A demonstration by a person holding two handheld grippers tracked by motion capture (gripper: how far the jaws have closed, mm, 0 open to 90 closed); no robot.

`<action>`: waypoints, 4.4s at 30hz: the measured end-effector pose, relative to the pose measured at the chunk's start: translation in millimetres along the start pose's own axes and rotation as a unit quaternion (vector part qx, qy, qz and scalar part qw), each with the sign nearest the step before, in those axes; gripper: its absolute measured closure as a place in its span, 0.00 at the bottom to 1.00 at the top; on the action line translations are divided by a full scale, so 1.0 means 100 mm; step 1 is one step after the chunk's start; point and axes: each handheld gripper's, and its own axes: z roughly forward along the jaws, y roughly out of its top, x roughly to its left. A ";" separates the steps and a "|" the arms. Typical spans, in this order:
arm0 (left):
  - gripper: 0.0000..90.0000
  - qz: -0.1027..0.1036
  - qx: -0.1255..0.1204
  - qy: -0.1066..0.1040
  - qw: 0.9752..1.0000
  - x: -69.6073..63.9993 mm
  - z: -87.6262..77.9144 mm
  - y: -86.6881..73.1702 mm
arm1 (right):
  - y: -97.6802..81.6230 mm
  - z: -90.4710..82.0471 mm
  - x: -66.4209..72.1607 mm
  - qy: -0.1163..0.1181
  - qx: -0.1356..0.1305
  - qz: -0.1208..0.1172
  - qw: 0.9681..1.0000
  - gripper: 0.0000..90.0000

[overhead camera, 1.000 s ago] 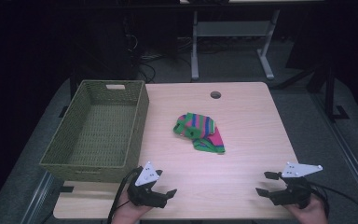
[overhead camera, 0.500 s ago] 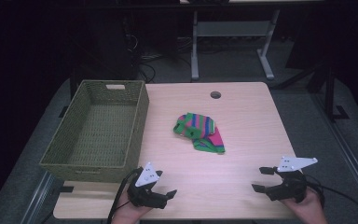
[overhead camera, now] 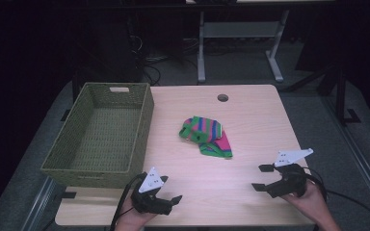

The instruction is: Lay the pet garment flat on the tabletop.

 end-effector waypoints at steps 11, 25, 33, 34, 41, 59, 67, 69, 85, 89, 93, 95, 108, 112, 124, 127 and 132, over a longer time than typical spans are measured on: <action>0.22 0.000 -0.001 0.001 1.000 -0.01 -0.01 0.00 | 0.16 0.06 -0.11 0.019 0.005 0.005 1.000 0.26; 0.22 0.002 -0.001 0.001 1.000 -0.01 -0.01 0.00 | 0.22 0.10 -0.27 0.032 0.004 0.025 0.999 0.26; 0.22 0.001 -0.001 0.001 1.000 -0.01 -0.01 0.00 | 0.39 0.13 -0.28 0.029 0.014 0.009 0.999 0.26; 0.22 0.001 -0.001 0.001 1.000 -0.01 -0.01 0.00 | 0.39 0.13 -0.28 0.029 0.014 0.009 0.999 0.26; 0.22 0.000 -0.003 0.001 1.000 -0.01 -0.01 0.00 | 0.56 0.21 -0.29 0.032 0.027 -0.003 0.999 0.26; 0.22 0.003 -0.004 0.001 1.000 0.00 -0.03 0.00 | 0.96 0.35 -0.35 0.036 0.054 -0.021 0.998 0.26; 0.22 0.003 -0.006 0.000 1.000 0.00 -0.03 0.00 | 1.15 0.48 -0.44 0.033 0.075 -0.025 0.996 0.26; 0.22 0.002 -0.006 -0.001 1.000 0.00 -0.03 0.00 | 1.21 0.51 -0.46 0.034 0.076 -0.027 0.996 0.26; 0.22 0.004 -0.008 -0.003 1.000 0.01 -0.04 0.01 | 1.66 0.80 -0.57 0.023 0.096 -0.039 0.994 0.26; 0.22 0.000 -0.010 -0.005 1.000 0.02 -0.05 0.01 | 1.70 0.92 -0.61 0.016 0.101 -0.036 0.994 0.26; 0.22 0.002 -0.009 -0.006 1.000 0.02 -0.05 0.01 | 1.71 1.00 -0.63 0.007 0.108 -0.036 0.994 0.26; 0.22 0.003 -0.010 -0.005 1.000 0.02 -0.04 0.01 | 1.71 1.03 -0.64 0.005 0.109 -0.035 0.993 0.26; 0.22 0.002 -0.010 -0.005 1.000 0.04 -0.05 0.01 | 1.65 1.42 -0.68 -0.012 0.135 -0.032 0.990 0.25; 0.22 0.002 -0.011 -0.006 1.000 0.04 -0.05 0.02 | 1.63 1.50 -0.70 -0.023 0.139 -0.032 0.990 0.23; 0.22 0.006 -0.008 -0.011 1.000 0.02 -0.04 0.02 | 1.56 1.70 -0.80 -0.032 0.165 -0.007 0.986 0.23; 0.22 0.004 -0.012 -0.010 1.000 0.03 -0.04 0.02 | 1.53 1.76 -0.79 -0.034 0.170 -0.004 0.985 0.25; 0.22 0.006 -0.008 -0.009 1.000 0.03 -0.03 0.02 | 1.54 1.81 -0.72 -0.069 0.181 -0.022 0.981 0.31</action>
